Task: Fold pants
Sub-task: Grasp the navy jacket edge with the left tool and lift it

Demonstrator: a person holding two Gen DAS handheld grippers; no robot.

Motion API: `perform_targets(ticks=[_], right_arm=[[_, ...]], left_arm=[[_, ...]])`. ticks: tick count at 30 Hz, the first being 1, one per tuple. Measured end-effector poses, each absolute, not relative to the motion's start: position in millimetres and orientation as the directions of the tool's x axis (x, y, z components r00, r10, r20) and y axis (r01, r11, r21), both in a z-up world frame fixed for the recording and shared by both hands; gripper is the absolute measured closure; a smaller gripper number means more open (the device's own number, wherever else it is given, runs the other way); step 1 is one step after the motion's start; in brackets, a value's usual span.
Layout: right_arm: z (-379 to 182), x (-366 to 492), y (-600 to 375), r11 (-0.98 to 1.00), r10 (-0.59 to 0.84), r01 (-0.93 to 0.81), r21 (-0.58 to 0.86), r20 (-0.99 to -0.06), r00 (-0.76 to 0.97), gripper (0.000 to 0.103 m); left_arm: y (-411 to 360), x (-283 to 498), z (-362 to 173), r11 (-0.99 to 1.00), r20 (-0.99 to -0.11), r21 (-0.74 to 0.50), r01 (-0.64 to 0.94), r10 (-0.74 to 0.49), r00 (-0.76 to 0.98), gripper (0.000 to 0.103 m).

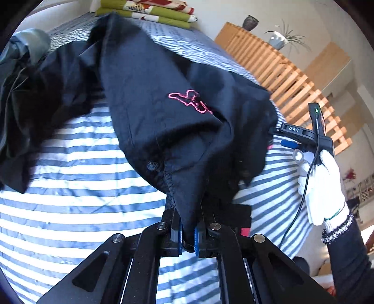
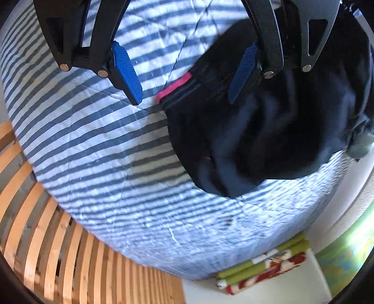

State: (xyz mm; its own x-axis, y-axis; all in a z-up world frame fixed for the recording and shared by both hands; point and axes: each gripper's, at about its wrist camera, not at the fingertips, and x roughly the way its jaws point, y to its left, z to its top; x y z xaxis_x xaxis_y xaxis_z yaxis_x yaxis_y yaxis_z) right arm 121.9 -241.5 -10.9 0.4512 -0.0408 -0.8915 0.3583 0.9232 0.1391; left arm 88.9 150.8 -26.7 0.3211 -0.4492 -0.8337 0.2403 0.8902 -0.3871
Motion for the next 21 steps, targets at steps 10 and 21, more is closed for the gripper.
perform_targets(ticks=[10,21], right_arm=[[-16.6,140.5,-209.2,0.899,-0.045,0.401,0.177,-0.873,0.485,0.1],[123.8,93.3,-220.2,0.897,-0.368,0.439,-0.059,-0.649,0.665,0.102]], left_arm=[[136.7,97.0,-46.6,0.896,-0.85,-0.369,0.249,-0.433,0.299,0.097],[7.1,19.4,26.8,0.713,-0.759,-0.411,0.567,-0.613,0.22,0.098]])
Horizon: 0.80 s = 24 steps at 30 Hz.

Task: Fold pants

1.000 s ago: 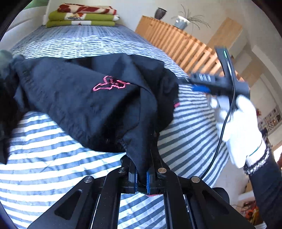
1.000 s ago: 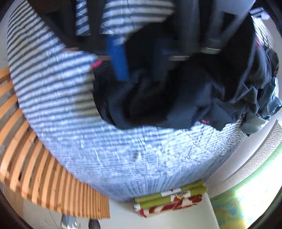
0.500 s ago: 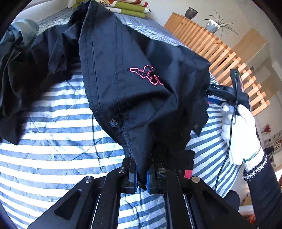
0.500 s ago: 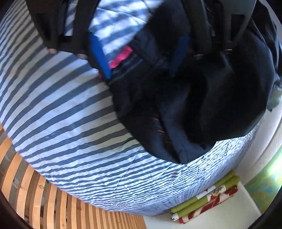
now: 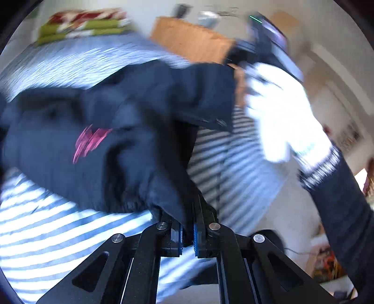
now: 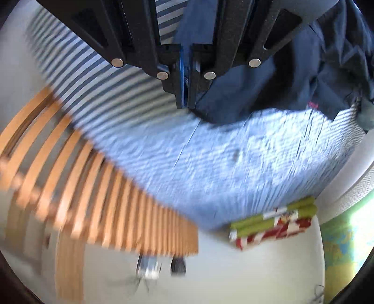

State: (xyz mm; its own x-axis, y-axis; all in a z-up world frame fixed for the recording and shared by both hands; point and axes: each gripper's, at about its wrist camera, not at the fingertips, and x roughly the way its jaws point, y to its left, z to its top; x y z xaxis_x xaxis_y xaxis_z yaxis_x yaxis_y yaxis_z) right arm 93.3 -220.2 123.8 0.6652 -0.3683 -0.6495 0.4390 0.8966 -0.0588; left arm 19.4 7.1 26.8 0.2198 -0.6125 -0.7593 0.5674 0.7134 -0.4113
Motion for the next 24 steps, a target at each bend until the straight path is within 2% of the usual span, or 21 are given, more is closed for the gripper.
perform_targets(ticks=[4,5,7,9,11,13,15,17,20,24], right_arm=[[179.2,85.8,-230.1,0.865,-0.485,0.473,-0.169,-0.529,0.697,0.103],[191.1,84.9,-237.2,0.867,-0.482,0.468,-0.171,-0.527,0.7,0.103],[195.7,94.8,-247.6,0.896,-0.43,0.407,-0.18,-0.585,0.688,0.103],[186.8,98.7,-255.0,0.91,-0.401,0.363,-0.198,-0.639,0.656,0.102],[172.8,99.4,-255.6,0.932,-0.35,0.308,-0.189,-0.685,0.639,0.1],[150.0,98.0,-252.7,0.945,-0.315,0.28,-0.171,-0.713,0.626,0.091],[122.9,96.7,-247.6,0.957,-0.276,0.245,-0.155,-0.747,0.605,0.076],[98.0,97.1,-241.4,0.965,-0.243,0.227,-0.132,-0.777,0.58,0.076],[64.1,90.3,-234.7,0.971,-0.193,0.222,-0.083,-0.819,0.54,0.075],[34.3,67.8,-226.5,0.97,-0.165,0.236,-0.051,-0.855,0.492,0.075]], left_arm=[[-60.6,-0.4,50.8,0.604,-0.7,-0.449,0.658,-0.696,0.162,0.098],[-79.6,-2.2,53.8,0.579,-0.684,-0.461,0.672,-0.715,0.146,0.098],[-103.1,0.1,53.3,0.547,-0.662,-0.517,0.658,-0.744,0.098,0.097],[-125.2,0.0,47.8,0.502,-0.667,-0.556,0.663,-0.745,0.006,0.087],[-130.2,-3.5,39.4,0.486,-0.693,-0.576,0.657,-0.717,-0.078,0.066],[-113.6,-9.2,34.6,0.476,-0.704,-0.569,0.671,-0.703,-0.098,0.065],[-88.7,-10.9,32.3,0.512,-0.736,-0.52,0.684,-0.674,-0.055,0.063],[-47.9,-0.2,31.4,0.598,-0.76,-0.472,0.648,-0.648,0.044,0.058],[31.5,33.0,29.9,0.718,-0.784,-0.454,0.527,-0.603,0.145,0.057],[142.4,64.5,29.6,0.863,-0.82,-0.365,0.349,-0.476,0.319,0.057]])
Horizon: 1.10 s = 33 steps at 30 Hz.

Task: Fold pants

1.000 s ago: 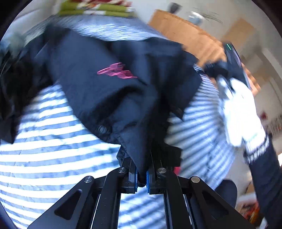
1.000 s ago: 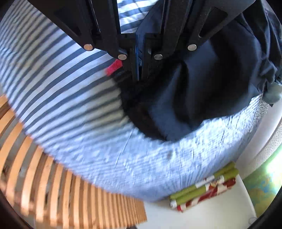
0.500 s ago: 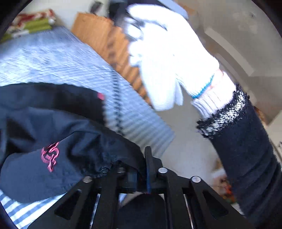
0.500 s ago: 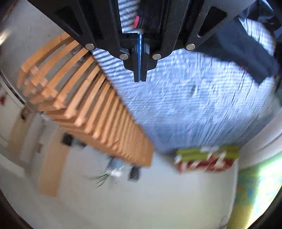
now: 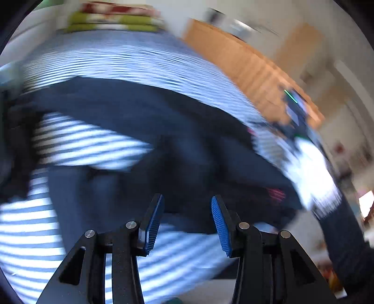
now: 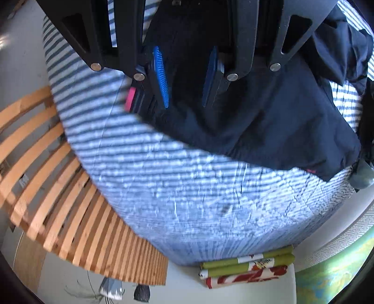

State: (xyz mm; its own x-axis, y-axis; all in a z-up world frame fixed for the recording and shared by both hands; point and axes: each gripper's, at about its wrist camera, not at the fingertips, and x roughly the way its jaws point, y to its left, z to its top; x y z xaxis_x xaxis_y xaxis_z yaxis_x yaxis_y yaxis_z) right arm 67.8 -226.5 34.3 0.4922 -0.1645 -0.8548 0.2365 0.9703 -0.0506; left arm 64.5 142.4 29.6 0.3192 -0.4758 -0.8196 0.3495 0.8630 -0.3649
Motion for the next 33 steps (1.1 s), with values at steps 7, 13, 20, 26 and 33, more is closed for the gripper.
perform_targets(ticks=[7,13,20,26,33], right_arm=[[38.1,-11.4,-200.8,0.969,-0.122,0.245,0.008,-0.852,0.51,0.073],[77.5,-58.9,-155.8,0.984,-0.067,0.173,0.04,-0.819,0.57,0.066],[92.2,-39.5,-80.4,0.999,0.002,0.03,0.024,-0.805,0.593,0.064],[82.2,-22.4,-13.7,0.99,0.037,-0.134,-0.051,-0.813,0.581,0.064],[70.5,2.0,17.3,0.984,0.053,-0.169,-0.057,-0.813,0.58,0.064]], left_arm=[[252.7,52.3,4.9,0.937,-0.879,-0.253,0.241,-0.327,0.347,0.048],[257.4,5.9,-25.6,0.918,-0.891,-0.199,0.342,-0.315,0.328,0.034],[201.9,22.5,-51.6,0.897,-0.894,-0.09,0.433,-0.265,0.362,0.101],[241.9,46.7,4.1,0.903,-0.84,-0.246,0.352,-0.379,0.387,0.101],[265.8,120.1,106.7,0.891,-0.784,-0.305,0.338,-0.436,0.442,0.101]])
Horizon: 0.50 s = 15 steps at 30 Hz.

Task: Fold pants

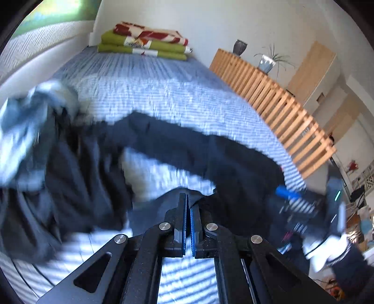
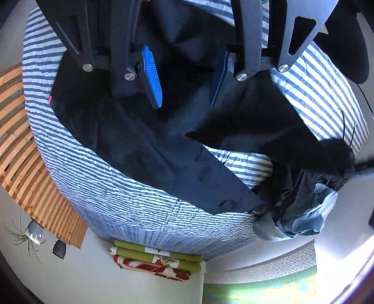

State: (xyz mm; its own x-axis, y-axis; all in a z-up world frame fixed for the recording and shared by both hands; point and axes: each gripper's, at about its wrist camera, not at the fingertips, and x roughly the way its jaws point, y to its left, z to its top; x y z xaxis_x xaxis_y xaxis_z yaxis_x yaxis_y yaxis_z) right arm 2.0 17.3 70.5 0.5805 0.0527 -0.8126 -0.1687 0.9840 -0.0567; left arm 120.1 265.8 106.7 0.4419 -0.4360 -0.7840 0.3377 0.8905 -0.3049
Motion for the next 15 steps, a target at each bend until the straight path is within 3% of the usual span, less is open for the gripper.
perform_targets(ticks=[3,5,7,9,12,15], right_arm=[[65.7,11.6,14.3,0.989,0.037,-0.14,-0.054,-0.815,0.578,0.064],[62.0,15.7,7.4,0.993,0.032,-0.111,-0.039,-0.823,0.567,0.064],[58.8,15.2,0.5,0.996,0.024,-0.089,-0.031,-0.83,0.557,0.064],[59.1,11.8,-6.8,0.996,0.021,-0.085,-0.031,-0.835,0.55,0.064],[54.7,0.4,-0.5,0.991,0.041,-0.126,-0.032,-0.842,0.537,0.062],[44.4,-10.0,22.5,0.979,0.08,-0.201,-0.031,-0.851,0.52,0.055]], left_arm=[[263.3,189.8,115.0,0.927,-0.824,-0.275,0.256,-0.364,0.434,0.094],[265.4,233.1,108.5,0.968,-0.861,-0.177,0.177,-0.239,0.45,0.062],[275.9,260.5,103.8,0.983,-0.861,-0.14,0.116,-0.179,0.475,0.059],[288.4,261.6,100.4,0.973,-0.846,-0.202,0.111,-0.23,0.48,0.059],[303.8,229.7,88.7,0.958,-0.829,-0.238,0.159,-0.286,0.48,0.048],[318.3,184.2,67.1,0.944,-0.812,-0.258,0.204,-0.326,0.484,0.031]])
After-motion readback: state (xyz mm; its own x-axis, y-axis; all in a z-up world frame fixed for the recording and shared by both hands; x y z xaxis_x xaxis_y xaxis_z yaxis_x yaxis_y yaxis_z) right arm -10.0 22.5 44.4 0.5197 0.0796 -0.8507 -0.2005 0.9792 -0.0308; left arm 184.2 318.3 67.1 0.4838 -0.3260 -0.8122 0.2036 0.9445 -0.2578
